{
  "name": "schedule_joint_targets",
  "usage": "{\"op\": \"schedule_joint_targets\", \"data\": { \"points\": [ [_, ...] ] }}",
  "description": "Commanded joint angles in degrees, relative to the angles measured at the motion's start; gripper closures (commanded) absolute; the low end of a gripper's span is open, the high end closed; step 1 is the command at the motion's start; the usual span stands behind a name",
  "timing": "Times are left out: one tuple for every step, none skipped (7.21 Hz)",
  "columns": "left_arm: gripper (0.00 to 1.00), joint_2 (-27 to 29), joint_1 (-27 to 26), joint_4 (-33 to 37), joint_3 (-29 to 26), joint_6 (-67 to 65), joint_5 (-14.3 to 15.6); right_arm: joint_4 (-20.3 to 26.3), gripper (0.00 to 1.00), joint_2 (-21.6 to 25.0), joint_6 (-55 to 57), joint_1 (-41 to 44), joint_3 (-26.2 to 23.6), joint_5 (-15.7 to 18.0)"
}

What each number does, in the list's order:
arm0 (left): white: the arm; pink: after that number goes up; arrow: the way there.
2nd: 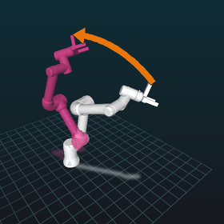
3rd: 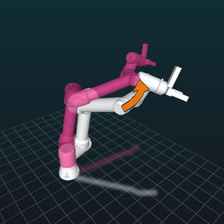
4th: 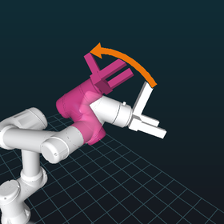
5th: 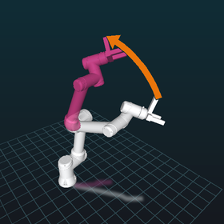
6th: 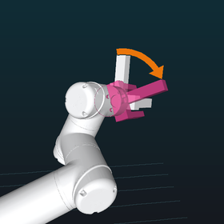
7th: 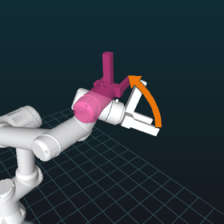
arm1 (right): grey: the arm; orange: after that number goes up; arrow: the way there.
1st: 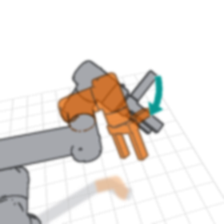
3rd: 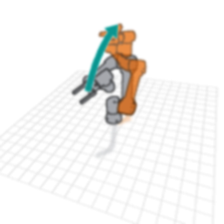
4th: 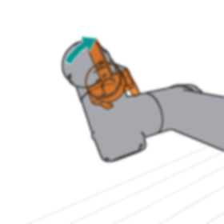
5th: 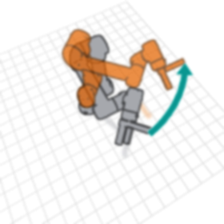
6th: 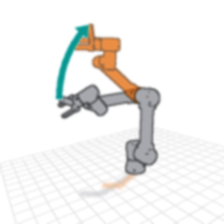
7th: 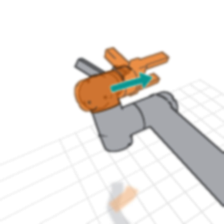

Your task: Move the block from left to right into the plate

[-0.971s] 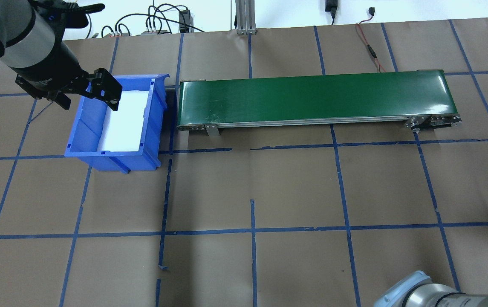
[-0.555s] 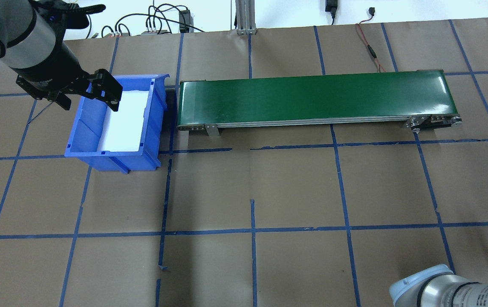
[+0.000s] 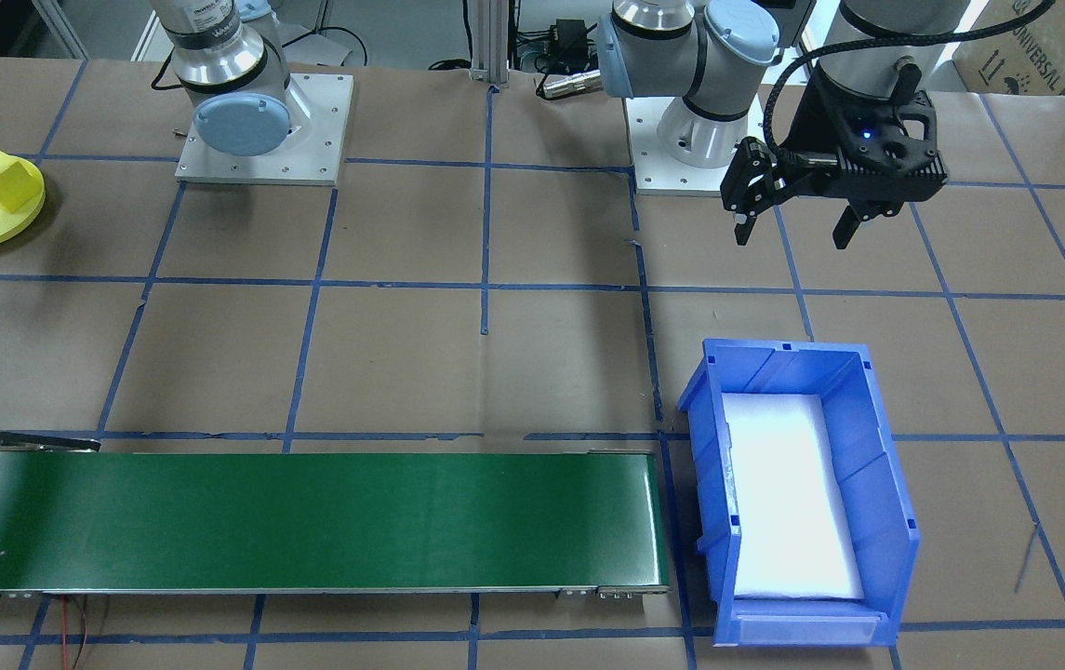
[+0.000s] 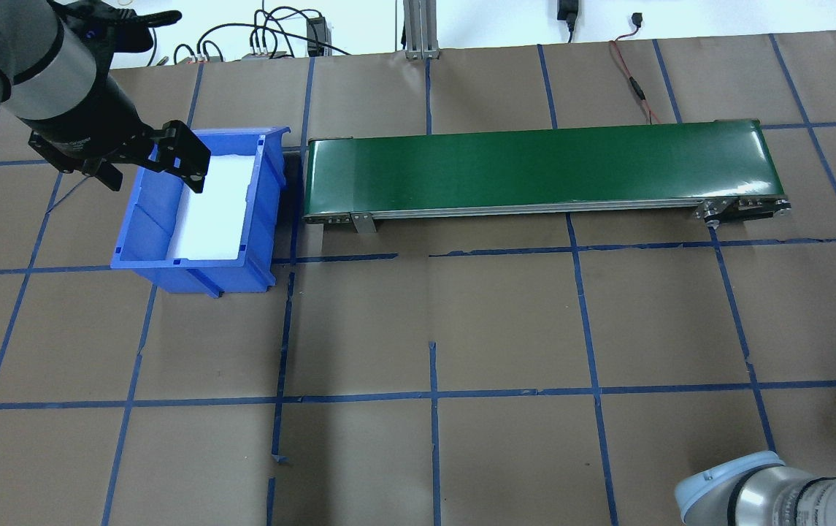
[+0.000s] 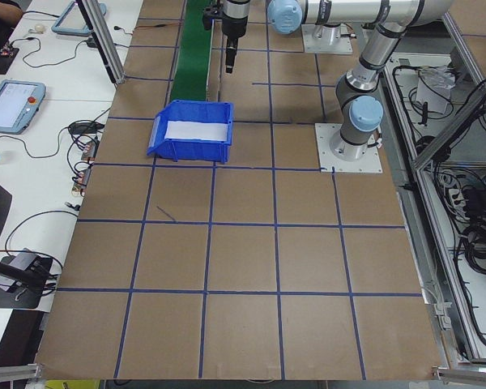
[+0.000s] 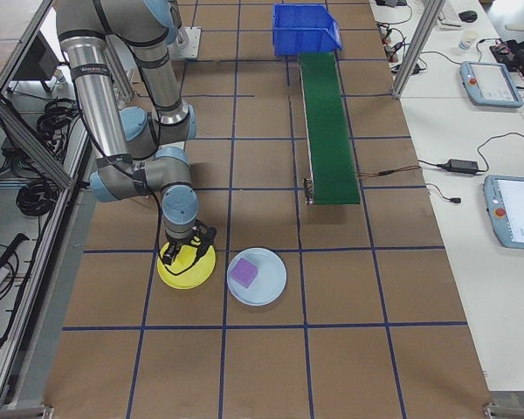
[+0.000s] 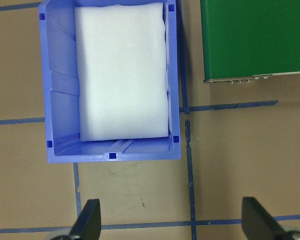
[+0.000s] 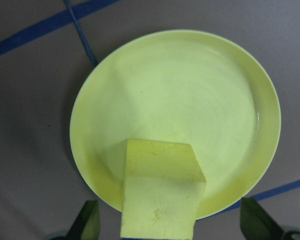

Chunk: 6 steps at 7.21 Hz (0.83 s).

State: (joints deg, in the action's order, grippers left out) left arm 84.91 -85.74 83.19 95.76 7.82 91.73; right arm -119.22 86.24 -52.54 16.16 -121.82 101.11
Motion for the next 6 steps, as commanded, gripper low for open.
{"op": "schedule_joint_targets", "data": {
  "points": [
    [0.0, -0.01, -0.05, 0.04, -0.05, 0.0, -0.06, 3.99, 0.0, 0.33, 9.21, 11.37, 3.5, -0.65],
    [0.0, -0.01, -0.13, 0.04, 0.04, 0.0, 0.11, 4.0, 0.0, 0.51, 17.82, 20.92, 6.82, -1.17],
    [0.0, -0.01, -0.13, 0.04, 0.04, 0.0, 0.11, 7.92, 0.0, 0.42, 26.09, 31.02, 10.34, -5.0],
    [0.0, -0.1, -0.13, 0.04, 0.13, 0.0, 0.11, 11.35, 0.0, 0.51, 40.53, 41.65, 14.11, -9.05],
    [0.0, -0.1, -0.13, 0.04, 0.04, 0.0, 0.02, 16.17, 0.0, 0.86, 50.07, 52.64, 17.81, -9.26],
    [0.0, -0.1, -0.13, 0.04, 0.04, 0.0, 0.02, 22.39, 0.0, 2.52, 59.65, 61.36, 20.63, -10.22]
  ]
}}
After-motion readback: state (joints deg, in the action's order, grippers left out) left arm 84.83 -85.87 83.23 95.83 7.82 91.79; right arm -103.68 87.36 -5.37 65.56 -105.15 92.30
